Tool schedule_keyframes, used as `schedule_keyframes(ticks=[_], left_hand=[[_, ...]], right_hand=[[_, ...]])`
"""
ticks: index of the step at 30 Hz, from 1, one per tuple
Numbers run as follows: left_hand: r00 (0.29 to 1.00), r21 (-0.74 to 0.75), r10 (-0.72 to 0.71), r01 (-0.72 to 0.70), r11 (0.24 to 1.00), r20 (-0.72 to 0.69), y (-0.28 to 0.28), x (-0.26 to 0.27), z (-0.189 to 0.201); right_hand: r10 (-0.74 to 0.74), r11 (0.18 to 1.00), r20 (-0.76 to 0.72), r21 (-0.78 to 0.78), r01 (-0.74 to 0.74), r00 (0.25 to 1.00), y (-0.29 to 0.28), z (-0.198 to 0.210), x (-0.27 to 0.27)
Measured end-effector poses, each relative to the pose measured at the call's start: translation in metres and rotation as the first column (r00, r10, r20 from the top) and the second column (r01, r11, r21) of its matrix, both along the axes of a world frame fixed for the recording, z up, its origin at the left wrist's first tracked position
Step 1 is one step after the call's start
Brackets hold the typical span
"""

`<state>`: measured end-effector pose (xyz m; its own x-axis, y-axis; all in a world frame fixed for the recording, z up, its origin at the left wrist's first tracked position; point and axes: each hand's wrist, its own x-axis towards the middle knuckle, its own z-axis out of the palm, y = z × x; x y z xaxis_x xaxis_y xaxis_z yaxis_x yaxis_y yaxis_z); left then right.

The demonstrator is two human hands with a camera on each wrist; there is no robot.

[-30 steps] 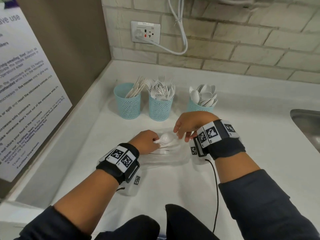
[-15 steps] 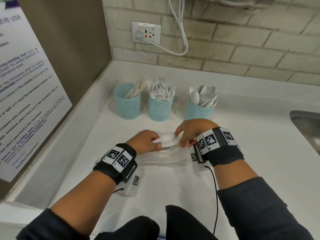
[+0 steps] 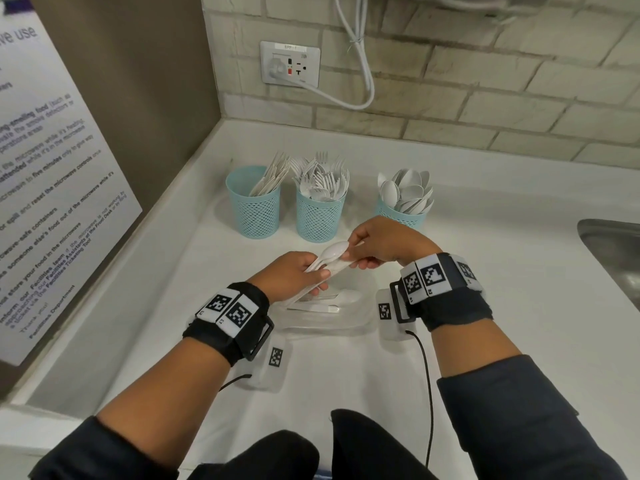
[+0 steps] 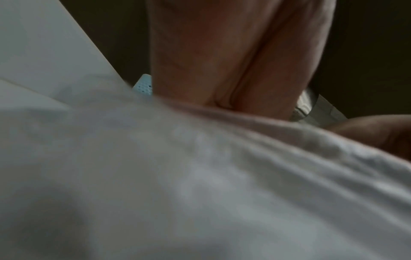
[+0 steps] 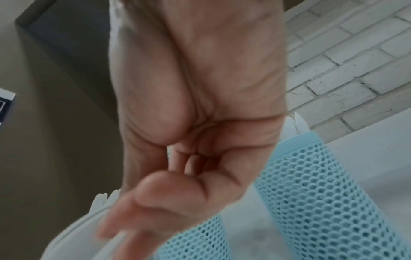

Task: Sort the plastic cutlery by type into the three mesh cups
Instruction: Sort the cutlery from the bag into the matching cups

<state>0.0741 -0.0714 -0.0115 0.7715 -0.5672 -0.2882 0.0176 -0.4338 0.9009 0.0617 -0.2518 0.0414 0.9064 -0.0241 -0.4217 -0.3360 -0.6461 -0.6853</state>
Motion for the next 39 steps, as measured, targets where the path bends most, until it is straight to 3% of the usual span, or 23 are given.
schedule_keyframes(ticks=[7, 14, 20, 23, 28, 35, 39], left_hand=[[0.994, -0.165, 0.056, -0.072, 0.984, -0.098, 0.002, 0.001, 0.006], [0.982, -0.235, 0.061, -0.104, 0.967, -0.181, 0.006, 0.003, 0.008], [0.978, -0.26, 0.081, -0.131, 0.957, -0.193, 0.004, 0.002, 0.01], [0.963, -0.303, 0.109, -0.183, 0.935, -0.246, 0.004, 0.001, 0.012], [0.924, -0.355, 0.21, -0.322, 0.878, -0.319, 0.009, 0.004, 0.014], [0.847, -0.317, 0.421, -0.517, 0.795, -0.325, 0.017, 0.007, 0.014], [0.829, -0.311, 0.474, -0.553, 0.773, -0.297, 0.017, 0.009, 0.015]], right_hand=[[-0.179, 0.959, 0.127, 0.242, 0.145, 0.976, -0.002, 0.0, 0.003], [-0.238, 0.933, 0.167, 0.312, 0.178, 0.957, -0.007, -0.001, 0.002], [-0.263, 0.892, 0.07, 0.397, 0.215, 0.962, -0.001, 0.002, 0.003], [-0.314, 0.89, 0.133, 0.386, 0.243, 0.94, 0.0, 0.01, 0.008], [-0.454, 0.863, 0.394, 0.416, 0.286, 0.799, -0.006, 0.04, 0.023], [-0.574, 0.811, 0.688, 0.554, 0.19, 0.443, 0.019, 0.072, 0.058], [-0.493, 0.866, 0.782, 0.481, 0.133, 0.38, 0.056, 0.071, 0.077]])
